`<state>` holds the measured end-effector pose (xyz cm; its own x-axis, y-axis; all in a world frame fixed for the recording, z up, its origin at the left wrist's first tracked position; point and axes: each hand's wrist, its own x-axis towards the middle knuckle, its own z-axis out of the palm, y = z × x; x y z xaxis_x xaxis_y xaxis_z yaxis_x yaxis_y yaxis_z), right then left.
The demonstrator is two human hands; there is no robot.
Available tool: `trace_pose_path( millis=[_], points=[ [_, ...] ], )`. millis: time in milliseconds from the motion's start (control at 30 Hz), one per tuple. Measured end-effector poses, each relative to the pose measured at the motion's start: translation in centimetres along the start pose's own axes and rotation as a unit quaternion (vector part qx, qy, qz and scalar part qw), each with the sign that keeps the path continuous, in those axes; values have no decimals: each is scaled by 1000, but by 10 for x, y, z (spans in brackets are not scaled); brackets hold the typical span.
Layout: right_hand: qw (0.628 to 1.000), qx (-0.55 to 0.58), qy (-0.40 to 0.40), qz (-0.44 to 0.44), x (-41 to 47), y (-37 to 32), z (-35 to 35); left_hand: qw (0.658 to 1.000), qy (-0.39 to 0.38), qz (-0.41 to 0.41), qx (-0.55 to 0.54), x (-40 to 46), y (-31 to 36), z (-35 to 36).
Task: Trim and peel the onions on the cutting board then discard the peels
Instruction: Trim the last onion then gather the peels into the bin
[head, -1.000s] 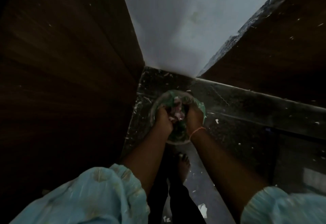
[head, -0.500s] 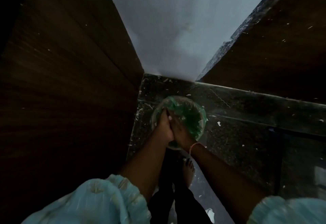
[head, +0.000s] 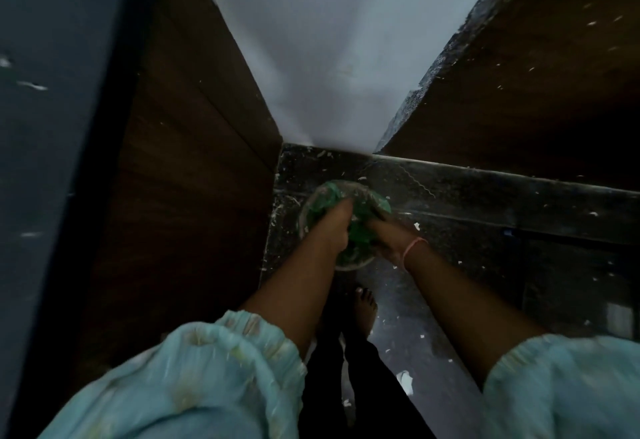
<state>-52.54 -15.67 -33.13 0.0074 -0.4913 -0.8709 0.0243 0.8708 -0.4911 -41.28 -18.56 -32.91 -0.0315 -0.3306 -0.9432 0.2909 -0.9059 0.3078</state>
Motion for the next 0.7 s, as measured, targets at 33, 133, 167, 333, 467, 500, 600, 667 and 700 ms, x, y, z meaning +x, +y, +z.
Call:
trace_pose_path(
  millis=[33,133,167,333,467,500,600,667,700],
  points=[
    [999,29,18,-11,-21,-15,7,1000,1,-1,13,-17,5,8],
    [974,222,34,-17,-72,-59,18,999,-41,10,11,-70,27,31],
    [963,264,32,-28,-84,-73,20,998,-53,25,5,-85,36,39],
    [942,281,39,-179,-155,-145,48,982,-28,185,-24,-192,102,45],
    [934,95,29,-344,-212,-186,113,909,46,406,-79,-283,155,-11],
    [922,33,22,-384,-224,-191,131,884,78,452,-96,-301,165,-29],
    [844,-177,-38,-506,-246,-199,203,799,206,551,-125,-330,188,-111],
    [751,-348,-36,-559,-244,-195,243,772,286,554,-124,-332,192,-160],
    [701,-427,-16,-571,-240,-194,267,760,324,549,-127,-331,196,-192]
  ],
)
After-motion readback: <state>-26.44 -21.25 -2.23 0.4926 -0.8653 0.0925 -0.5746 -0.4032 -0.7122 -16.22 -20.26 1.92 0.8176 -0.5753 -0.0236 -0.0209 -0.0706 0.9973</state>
